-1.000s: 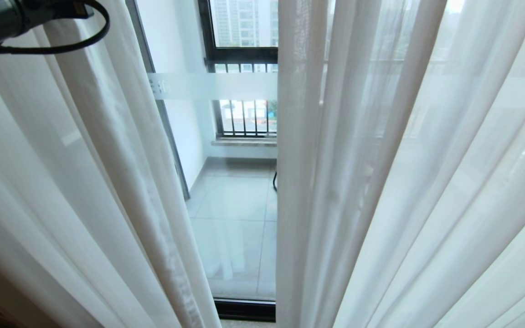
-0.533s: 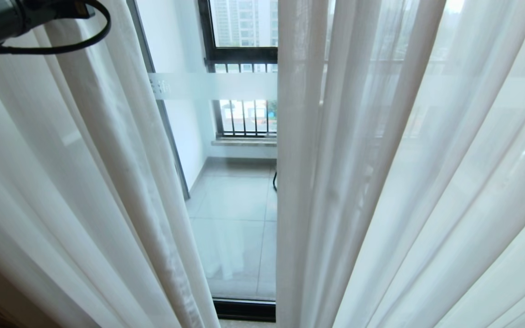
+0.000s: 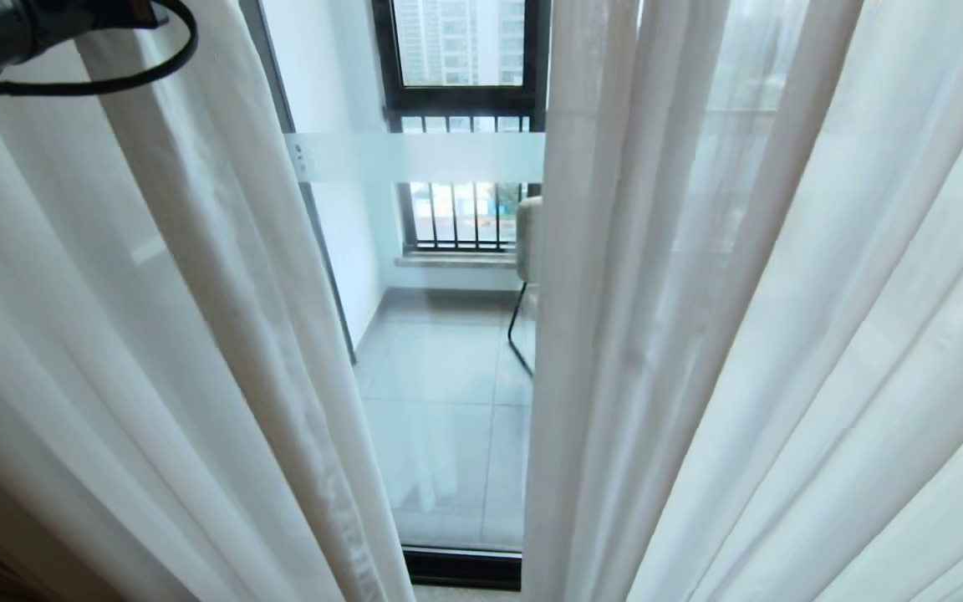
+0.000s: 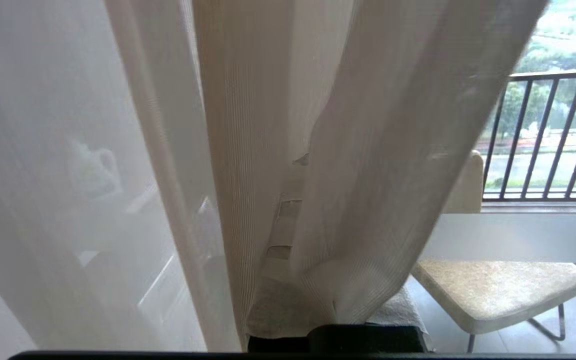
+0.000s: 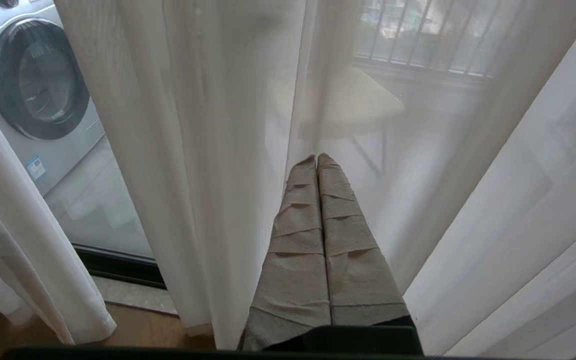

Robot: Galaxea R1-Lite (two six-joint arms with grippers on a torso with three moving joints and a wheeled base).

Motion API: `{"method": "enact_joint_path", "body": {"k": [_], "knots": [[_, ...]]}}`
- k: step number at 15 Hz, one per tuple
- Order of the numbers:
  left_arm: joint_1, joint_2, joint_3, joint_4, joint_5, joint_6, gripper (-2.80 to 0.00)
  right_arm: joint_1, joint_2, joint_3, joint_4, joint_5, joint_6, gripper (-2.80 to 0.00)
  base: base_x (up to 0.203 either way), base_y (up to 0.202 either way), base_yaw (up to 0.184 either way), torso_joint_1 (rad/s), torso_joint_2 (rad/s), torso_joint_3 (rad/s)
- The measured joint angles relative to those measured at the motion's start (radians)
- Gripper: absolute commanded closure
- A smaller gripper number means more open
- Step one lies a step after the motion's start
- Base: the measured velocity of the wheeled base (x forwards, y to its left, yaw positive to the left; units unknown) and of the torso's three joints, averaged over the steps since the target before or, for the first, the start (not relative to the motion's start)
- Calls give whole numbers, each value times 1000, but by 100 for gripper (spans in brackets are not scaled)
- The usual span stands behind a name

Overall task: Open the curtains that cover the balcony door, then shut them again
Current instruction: Pull the inner curtains open on both sides

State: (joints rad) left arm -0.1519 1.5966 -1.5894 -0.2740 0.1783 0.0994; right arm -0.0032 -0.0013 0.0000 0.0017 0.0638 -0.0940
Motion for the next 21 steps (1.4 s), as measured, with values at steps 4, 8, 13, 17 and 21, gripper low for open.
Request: {"method": "enact_joint_path", "body": {"k": [4, 8, 13, 17, 21], "knots": [[-19, -7, 1, 0, 1, 0, 0, 0, 0, 0, 0, 0, 0, 0, 0, 183, -1, 4, 2, 3], [-27, -10, 1, -1, 3, 0, 0, 0, 0, 0, 0, 0, 0, 0, 0, 174, -3, -2, 4, 5], [-25, -8, 1, -1, -1, -4, 0, 0, 0, 0, 0, 0, 0, 0, 0, 176, -3, 2, 2, 3], [-29, 6, -3, -3, -7, -35, 0, 0, 0, 0, 0, 0, 0, 0, 0, 176, -4, 3, 0, 3], [-34, 20, -3, -5, -14, -36, 0, 0, 0, 0, 0, 0, 0, 0, 0, 177, -5, 2, 1, 2]]}}
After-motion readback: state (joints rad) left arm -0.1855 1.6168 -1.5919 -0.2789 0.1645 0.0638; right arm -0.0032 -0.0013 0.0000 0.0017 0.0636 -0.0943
